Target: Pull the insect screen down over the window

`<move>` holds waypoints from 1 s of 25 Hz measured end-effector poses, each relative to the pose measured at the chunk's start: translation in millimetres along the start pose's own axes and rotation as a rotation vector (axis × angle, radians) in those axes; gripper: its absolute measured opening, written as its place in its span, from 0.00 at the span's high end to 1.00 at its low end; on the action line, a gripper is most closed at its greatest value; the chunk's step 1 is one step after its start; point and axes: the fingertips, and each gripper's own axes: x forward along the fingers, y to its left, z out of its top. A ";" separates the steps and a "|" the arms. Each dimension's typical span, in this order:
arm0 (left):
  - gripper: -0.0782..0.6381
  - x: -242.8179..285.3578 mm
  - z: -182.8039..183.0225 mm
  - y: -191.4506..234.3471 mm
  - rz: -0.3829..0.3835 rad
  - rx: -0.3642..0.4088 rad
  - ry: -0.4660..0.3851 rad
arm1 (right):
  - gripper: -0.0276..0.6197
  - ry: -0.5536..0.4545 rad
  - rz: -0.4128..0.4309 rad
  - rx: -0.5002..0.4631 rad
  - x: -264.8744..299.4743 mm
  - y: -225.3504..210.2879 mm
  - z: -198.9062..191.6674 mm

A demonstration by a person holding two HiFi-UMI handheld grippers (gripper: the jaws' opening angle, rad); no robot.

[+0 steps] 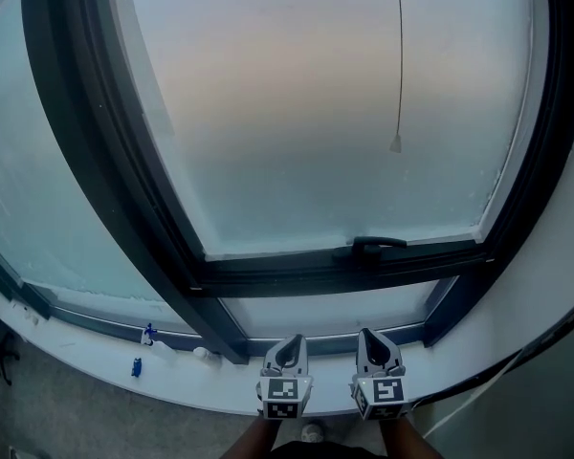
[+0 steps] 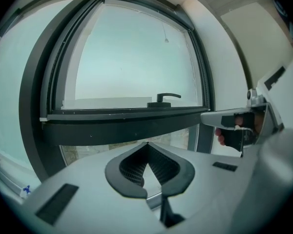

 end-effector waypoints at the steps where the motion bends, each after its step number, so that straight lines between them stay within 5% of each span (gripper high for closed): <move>1: 0.89 3.9 1.9 2.4 -0.008 -0.011 -0.002 | 0.95 -0.001 -0.005 -0.004 4.5 -0.5 1.1; 25: 0.89 58.8 33.5 23.4 -0.033 -0.042 -0.056 | 0.95 0.023 -0.080 -0.085 52.4 -30.6 3.5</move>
